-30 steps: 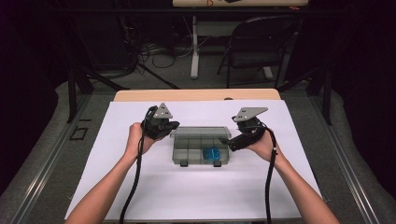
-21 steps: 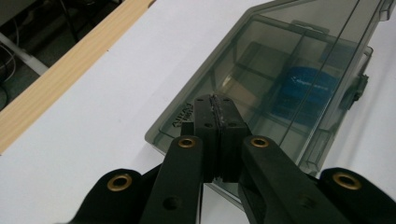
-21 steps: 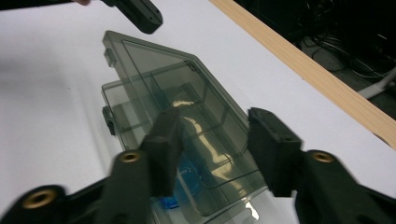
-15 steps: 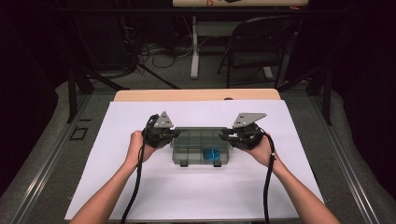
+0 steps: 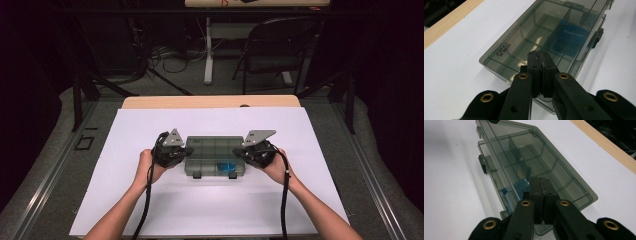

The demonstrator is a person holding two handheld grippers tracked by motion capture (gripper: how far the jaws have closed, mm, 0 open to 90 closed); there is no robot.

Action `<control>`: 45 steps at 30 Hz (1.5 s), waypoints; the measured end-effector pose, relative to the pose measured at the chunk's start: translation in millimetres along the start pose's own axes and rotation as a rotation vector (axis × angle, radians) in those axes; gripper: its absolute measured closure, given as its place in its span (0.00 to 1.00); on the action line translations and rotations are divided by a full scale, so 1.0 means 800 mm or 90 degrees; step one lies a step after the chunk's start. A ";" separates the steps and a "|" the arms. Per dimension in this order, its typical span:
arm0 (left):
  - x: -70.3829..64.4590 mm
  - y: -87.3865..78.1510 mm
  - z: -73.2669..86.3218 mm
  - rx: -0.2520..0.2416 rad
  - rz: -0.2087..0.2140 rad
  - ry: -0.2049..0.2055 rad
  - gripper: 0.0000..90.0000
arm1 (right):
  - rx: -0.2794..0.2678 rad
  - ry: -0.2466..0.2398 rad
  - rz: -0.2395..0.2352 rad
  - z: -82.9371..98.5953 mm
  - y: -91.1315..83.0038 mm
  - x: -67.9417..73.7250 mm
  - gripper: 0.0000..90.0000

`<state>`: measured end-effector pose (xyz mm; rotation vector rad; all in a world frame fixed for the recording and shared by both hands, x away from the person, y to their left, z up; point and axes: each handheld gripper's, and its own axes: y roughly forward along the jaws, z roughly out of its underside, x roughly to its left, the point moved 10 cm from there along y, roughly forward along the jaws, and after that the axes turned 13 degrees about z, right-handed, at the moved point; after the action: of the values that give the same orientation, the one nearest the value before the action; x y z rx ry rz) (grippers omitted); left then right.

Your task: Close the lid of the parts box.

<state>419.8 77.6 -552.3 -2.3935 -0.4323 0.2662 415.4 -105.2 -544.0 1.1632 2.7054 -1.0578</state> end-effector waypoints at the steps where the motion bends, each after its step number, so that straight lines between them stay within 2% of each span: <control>1: 0.000 0.000 0.001 0.001 -0.001 0.000 0.98 | 0.001 0.000 0.001 0.001 0.000 0.001 1.00; 22: -0.006 0.007 0.019 0.018 0.008 -0.004 0.98 | 0.030 -0.019 -0.001 0.022 0.008 0.007 1.00; 32: -0.008 0.016 0.027 0.022 0.027 -0.015 0.98 | 0.044 -0.028 -0.016 0.029 0.015 0.016 1.00; 45: -0.011 0.026 0.035 0.037 0.036 -0.015 1.00 | 0.071 -0.027 -0.030 0.041 0.021 0.021 1.00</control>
<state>408.3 76.3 -586.6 -2.3507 -0.3640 0.3283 406.5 -105.7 -583.4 1.0830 2.6863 -1.2396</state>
